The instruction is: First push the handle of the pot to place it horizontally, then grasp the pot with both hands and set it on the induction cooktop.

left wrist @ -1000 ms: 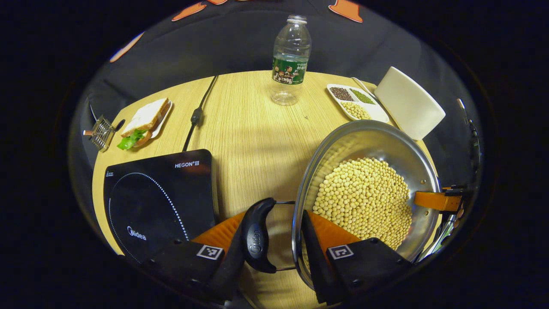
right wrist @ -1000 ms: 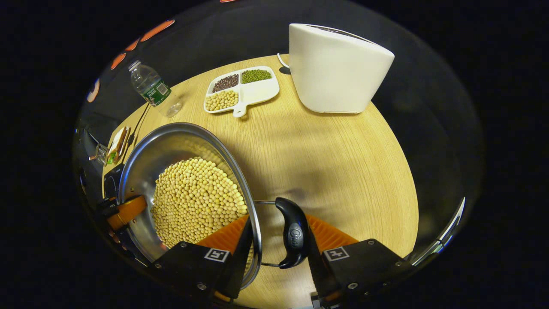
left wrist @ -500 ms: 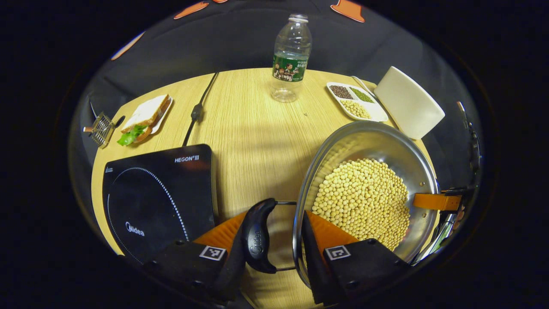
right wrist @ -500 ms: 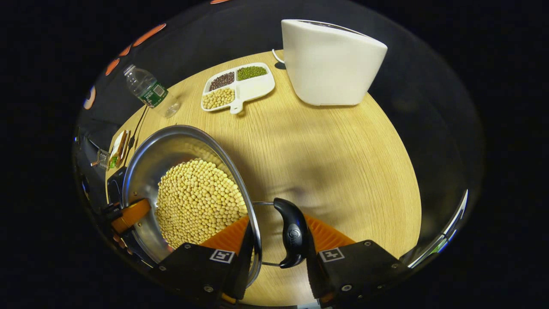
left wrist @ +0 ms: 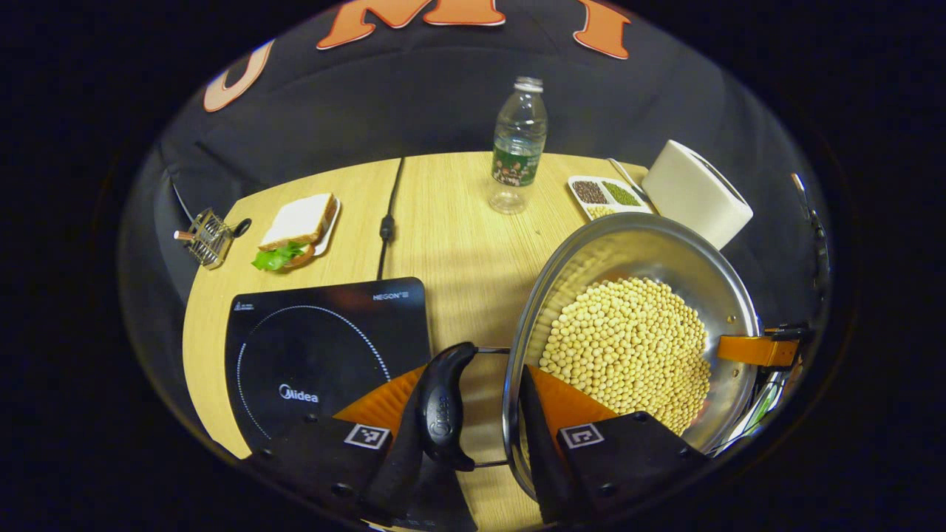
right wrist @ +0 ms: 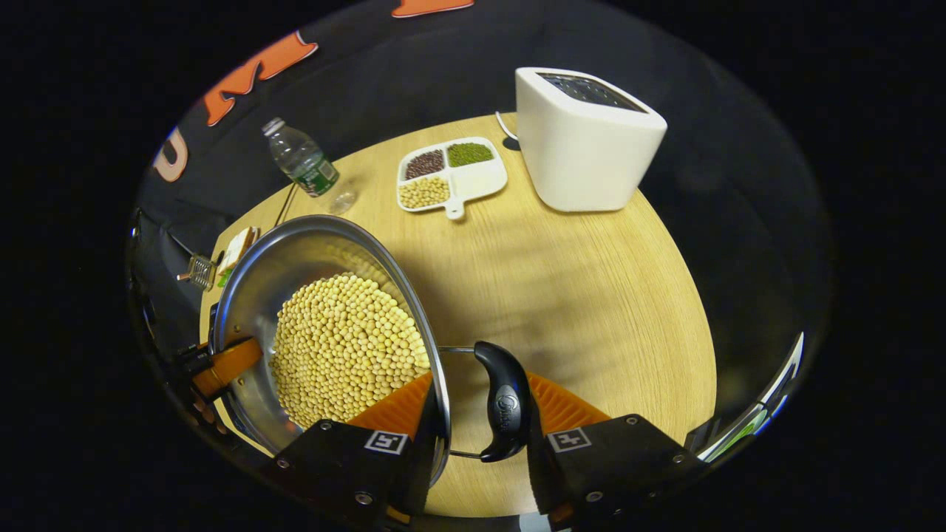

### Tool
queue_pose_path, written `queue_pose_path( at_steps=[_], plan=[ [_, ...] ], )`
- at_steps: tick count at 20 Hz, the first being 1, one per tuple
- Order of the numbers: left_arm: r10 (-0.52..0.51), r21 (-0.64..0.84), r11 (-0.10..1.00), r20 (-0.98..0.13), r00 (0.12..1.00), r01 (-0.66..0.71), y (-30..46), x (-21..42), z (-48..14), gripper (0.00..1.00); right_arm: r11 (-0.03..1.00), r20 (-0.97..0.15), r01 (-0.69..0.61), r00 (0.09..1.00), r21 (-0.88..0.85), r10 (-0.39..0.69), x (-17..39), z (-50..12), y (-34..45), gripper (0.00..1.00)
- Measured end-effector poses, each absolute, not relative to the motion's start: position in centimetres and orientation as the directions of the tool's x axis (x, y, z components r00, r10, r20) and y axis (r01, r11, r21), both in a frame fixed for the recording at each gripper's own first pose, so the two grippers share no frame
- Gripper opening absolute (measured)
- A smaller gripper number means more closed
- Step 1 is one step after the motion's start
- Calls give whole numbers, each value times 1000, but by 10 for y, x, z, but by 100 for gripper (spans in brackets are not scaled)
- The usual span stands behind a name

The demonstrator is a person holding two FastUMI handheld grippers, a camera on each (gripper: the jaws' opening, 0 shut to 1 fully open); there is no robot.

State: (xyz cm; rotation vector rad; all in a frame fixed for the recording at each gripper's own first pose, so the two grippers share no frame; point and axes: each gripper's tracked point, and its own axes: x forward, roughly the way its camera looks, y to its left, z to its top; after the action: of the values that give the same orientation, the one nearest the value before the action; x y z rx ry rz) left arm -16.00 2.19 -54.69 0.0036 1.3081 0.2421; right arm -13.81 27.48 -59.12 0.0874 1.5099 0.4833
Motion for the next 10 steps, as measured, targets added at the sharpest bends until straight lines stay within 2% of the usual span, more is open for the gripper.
queue_pose_path(
  at_steps=[5,10],
  plan=[
    [228,175,964,-931,285,-200,54,-154,-500,69,880,-916,-284,14,380,400,-134,-595,273,53],
    [286,212,940,-916,280,-266,107,-168,-462,67,839,-892,-341,0,425,452,-124,-606,274,53]
  ],
)
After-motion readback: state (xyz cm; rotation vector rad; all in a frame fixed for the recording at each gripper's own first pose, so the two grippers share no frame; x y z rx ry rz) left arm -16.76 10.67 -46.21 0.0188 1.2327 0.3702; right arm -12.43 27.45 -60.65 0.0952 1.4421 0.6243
